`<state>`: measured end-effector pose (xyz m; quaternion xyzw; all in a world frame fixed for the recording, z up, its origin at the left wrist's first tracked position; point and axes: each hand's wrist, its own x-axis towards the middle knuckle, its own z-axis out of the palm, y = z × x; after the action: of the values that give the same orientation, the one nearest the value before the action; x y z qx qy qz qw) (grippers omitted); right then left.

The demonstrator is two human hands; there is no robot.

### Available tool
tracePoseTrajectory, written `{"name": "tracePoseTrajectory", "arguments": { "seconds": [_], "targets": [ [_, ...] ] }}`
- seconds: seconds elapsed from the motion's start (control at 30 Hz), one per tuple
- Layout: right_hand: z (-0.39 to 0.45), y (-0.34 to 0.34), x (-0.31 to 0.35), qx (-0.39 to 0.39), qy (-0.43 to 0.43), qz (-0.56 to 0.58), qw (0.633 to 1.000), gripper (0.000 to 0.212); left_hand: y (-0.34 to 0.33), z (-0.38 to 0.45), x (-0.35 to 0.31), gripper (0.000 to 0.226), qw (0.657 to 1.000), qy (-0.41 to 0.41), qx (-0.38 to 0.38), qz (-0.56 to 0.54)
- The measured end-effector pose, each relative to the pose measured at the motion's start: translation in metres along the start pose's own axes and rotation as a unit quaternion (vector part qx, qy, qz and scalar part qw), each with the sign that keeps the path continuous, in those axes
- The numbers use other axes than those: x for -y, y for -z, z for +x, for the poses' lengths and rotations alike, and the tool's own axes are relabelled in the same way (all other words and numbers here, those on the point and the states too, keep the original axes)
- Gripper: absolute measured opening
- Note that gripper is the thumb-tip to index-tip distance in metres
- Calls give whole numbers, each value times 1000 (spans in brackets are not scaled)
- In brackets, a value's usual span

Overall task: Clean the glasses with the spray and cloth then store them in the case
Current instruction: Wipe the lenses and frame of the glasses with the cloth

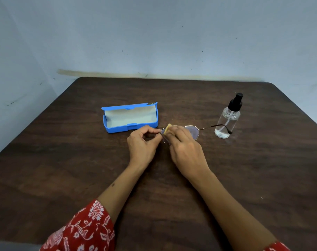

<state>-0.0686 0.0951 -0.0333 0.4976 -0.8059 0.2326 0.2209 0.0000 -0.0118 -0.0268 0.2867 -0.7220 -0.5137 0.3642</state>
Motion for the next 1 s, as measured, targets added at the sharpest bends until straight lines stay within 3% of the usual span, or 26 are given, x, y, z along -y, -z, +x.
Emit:
{"name": "tracePoseTrajectory", "arguments": {
  "seconds": [0.1,0.23,0.4,0.57,0.73,0.9,1.0],
  "targets": [
    [3,-1,-1,4,-19,-9,1000,39,0,0,-1,18,1000,-2,1,-1],
    [-2,1,4,-1,25,18,1000,39,0,-1,-3,18,1000,-3,3,0],
    [6,-2,-1,6,-13,-12,1000,38,0,0,-2,19,1000,-2,1,-2],
    [-4,4,6,-18,39,23,999,36,1,-1,-3,16,1000,2,-3,-2],
    [5,0,-2,-2,-14,-16,1000,36,1,-1,-4,14,1000,-2,1,-10],
    [-2,2,6,-21,40,19,999,37,1,-1,-3,16,1000,-1,-5,-2],
    [2,0,-2,-16,-5,-3,1000,34,1,-1,-3,17,1000,2,3,-2]
  ]
}}
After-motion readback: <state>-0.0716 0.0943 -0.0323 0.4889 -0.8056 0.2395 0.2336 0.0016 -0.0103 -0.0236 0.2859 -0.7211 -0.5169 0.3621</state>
